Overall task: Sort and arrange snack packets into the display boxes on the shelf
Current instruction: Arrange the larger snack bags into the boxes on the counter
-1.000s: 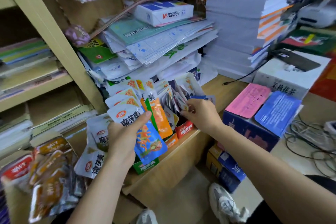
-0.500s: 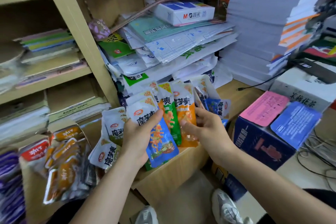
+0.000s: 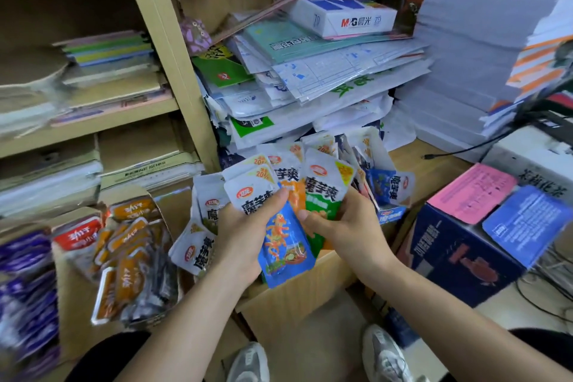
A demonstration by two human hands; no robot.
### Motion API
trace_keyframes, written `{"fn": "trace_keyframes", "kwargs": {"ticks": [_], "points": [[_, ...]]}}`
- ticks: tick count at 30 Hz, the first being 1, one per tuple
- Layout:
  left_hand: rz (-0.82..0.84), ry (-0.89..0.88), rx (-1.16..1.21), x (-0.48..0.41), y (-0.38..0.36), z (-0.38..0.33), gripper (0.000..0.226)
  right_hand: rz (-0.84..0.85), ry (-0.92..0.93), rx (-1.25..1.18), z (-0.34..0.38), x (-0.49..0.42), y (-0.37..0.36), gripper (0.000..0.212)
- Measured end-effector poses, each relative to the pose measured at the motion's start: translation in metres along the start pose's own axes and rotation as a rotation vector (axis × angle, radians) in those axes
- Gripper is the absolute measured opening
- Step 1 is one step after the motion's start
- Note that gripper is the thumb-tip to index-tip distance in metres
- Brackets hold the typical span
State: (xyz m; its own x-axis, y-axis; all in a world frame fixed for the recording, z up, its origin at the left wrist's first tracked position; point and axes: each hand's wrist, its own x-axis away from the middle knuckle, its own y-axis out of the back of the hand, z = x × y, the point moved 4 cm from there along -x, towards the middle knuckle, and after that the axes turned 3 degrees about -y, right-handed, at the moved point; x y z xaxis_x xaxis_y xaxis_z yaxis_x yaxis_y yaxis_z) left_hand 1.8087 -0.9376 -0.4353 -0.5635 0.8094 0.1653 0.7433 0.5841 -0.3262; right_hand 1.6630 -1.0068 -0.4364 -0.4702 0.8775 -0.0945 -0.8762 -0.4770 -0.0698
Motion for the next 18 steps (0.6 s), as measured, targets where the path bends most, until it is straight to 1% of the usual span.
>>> {"fn": "trace_keyframes", "kwargs": {"ticks": [2,5,8,11,13,15,18], "points": [[-0.002,-0.030,-0.027,0.000,0.001,0.001,0.031,-0.047,0.025,0.048,0.000,-0.001,0.003,0.030],[-0.030,-0.046,-0.065,-0.002,0.007,0.001,0.032,-0.104,0.016,0.043,0.000,-0.003,0.008,0.025],[-0.031,-0.002,-0.047,-0.004,0.012,-0.002,0.034,-0.168,0.051,0.059,0.003,-0.006,0.018,0.013],[0.025,0.056,0.005,0.000,0.008,-0.006,0.033,-0.184,0.096,0.105,0.009,-0.007,0.021,0.014],[0.058,0.079,-0.013,0.006,0.002,-0.003,0.031,-0.154,0.110,0.129,0.010,-0.005,0.015,0.018],[0.088,0.126,-0.001,0.013,-0.008,0.004,0.028,-0.090,0.077,0.123,0.009,-0.001,0.006,0.026],[0.076,0.165,0.048,0.017,-0.016,0.008,0.026,0.069,0.000,-0.008,0.009,0.004,-0.003,0.027]]}}
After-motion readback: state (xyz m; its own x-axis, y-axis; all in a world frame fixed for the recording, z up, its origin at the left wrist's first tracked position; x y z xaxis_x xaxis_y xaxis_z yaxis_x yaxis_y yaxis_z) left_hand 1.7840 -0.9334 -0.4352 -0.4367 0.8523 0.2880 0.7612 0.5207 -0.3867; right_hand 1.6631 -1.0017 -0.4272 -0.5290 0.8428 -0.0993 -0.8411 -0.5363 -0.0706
